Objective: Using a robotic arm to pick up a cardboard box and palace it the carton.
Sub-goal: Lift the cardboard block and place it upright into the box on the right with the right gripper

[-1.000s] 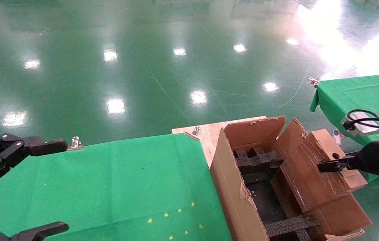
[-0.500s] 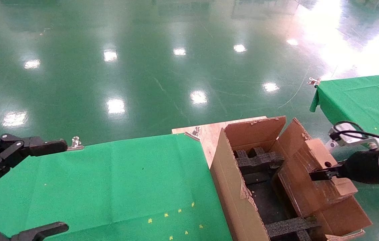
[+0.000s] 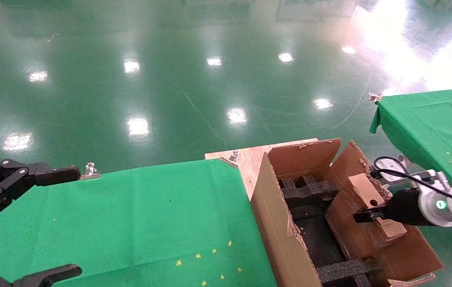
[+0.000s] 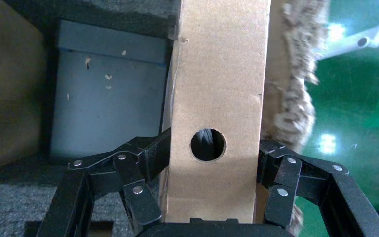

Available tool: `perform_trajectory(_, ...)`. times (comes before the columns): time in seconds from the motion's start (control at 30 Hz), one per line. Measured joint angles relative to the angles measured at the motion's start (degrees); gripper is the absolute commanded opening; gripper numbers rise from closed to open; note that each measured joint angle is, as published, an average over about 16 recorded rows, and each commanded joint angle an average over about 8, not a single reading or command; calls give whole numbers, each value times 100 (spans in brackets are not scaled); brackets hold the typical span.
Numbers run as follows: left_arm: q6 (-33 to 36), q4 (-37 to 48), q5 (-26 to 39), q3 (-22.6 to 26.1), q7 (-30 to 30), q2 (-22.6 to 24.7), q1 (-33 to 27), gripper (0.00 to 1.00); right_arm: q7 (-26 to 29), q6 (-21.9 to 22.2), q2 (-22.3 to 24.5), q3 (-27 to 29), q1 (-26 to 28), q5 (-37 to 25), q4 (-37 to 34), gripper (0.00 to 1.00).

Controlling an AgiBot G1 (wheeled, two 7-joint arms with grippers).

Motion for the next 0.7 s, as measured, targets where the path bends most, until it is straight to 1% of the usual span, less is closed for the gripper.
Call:
perform_trajectory(0.33, -2, 0, -4, 5, 3, -2, -1, 100, 312, 360, -401, -134, -511, -99, -376, 0)
perform_trajectory(0.7, -4, 0, -7, 11, 6, -4, -3, 100, 393, 623, -809, -219, -1002, 7, -849, 0)
